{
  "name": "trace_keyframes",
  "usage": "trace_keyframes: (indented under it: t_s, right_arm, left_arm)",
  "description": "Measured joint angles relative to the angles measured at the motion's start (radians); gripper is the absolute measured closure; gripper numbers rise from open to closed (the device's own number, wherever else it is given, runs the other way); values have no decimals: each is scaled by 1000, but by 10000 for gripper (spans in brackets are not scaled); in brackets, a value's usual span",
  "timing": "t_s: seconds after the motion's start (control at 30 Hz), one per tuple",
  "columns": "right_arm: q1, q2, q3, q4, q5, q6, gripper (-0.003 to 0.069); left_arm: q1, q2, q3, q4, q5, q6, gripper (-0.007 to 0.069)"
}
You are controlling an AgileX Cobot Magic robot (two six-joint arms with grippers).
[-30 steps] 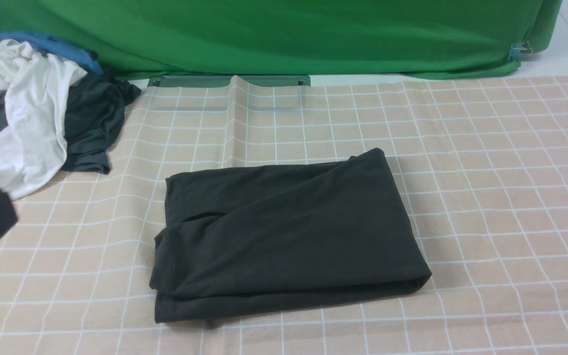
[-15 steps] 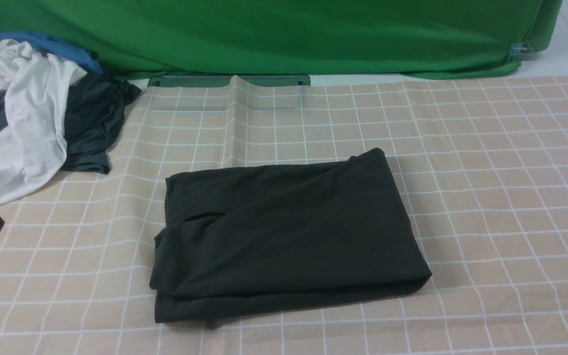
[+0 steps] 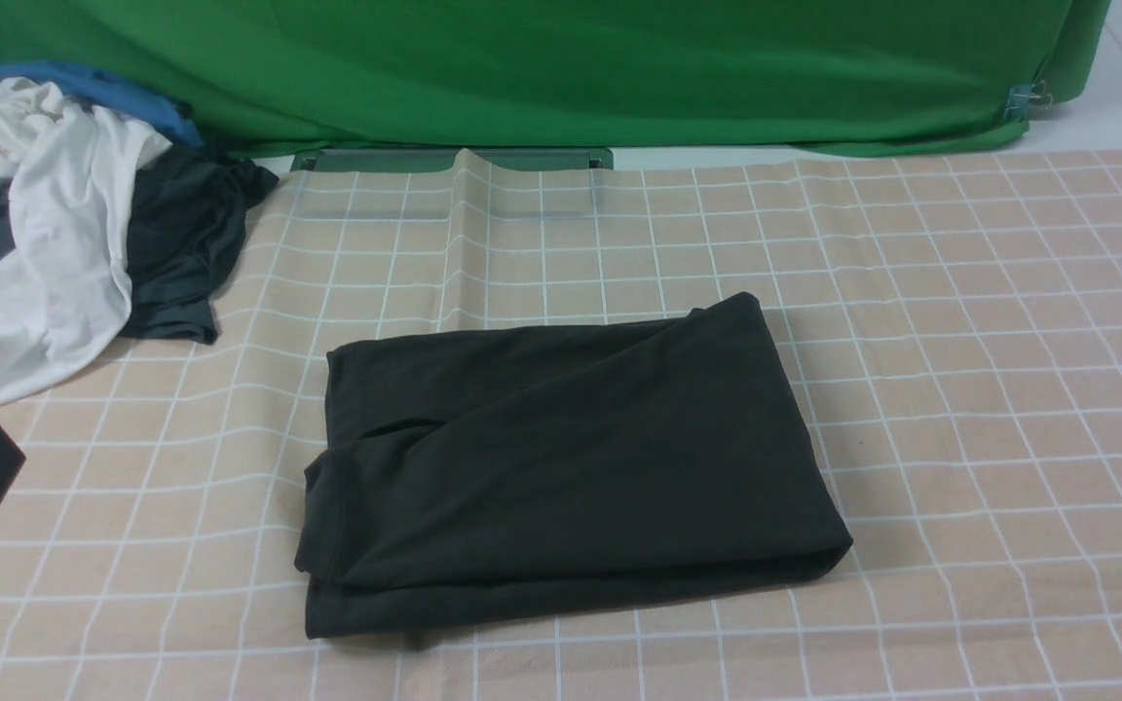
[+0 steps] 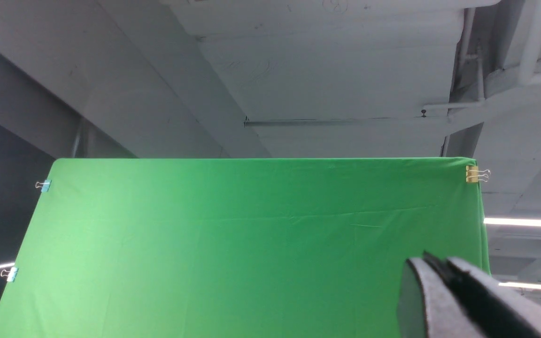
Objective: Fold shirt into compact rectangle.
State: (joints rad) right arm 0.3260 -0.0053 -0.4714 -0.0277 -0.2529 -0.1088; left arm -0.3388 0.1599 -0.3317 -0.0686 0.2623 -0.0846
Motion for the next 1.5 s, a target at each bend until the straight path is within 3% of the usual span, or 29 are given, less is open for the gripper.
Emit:
trace_keyframes:
  t_s: [0.27,0.5,0.63,1.5]
  right_arm:
    - [0,0,0,0,-1,0,568]
    - [0,0,0,-1,-1,0,562]
    - [0,0,0,-1,-1,0,550]
    - [0,0,0,-1,0,0,510]
  left_arm:
    - [11,-15,27,18,-70,47,605]
    - [223,-128,218,23,-144,113,605]
    - [289,-158,314,27,-157,117,605]
    - [298,-160,339,40,-93,117,604]
